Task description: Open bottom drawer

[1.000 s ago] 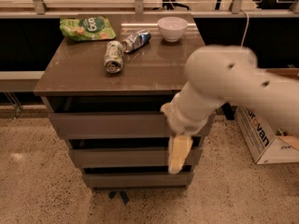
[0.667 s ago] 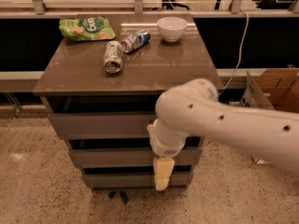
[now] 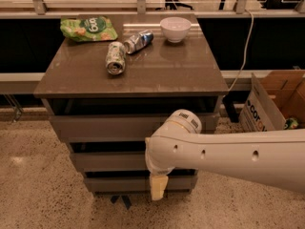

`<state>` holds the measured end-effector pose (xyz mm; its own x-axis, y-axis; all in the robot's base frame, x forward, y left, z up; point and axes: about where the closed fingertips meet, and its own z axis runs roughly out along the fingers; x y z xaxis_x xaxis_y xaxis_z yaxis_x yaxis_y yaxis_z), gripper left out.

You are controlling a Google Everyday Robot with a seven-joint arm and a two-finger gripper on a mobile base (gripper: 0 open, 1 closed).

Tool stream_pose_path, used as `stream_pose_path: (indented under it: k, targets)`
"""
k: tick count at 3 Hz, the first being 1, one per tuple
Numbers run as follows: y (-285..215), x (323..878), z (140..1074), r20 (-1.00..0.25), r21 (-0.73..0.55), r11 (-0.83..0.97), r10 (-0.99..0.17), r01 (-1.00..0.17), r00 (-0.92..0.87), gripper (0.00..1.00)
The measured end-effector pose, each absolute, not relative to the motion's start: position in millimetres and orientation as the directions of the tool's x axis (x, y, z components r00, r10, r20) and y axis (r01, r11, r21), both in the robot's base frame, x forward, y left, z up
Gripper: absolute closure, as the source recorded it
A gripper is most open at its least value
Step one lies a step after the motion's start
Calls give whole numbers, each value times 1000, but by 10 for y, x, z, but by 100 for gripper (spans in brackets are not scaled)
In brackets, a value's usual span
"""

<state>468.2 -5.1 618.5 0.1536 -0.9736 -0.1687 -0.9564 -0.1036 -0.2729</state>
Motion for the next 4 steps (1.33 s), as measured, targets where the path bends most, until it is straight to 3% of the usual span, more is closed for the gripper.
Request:
stream_pose_path:
  k: [2,3,4]
  targets:
    - [-491,4807,5373,-98,-204,-79,-990,-976,101,0]
    - [-725,4772,4826,-172,-191,-48,-982,-980,82,0]
    - [-945,4775,4500,-296,-267,-35,-948,-963,116,0]
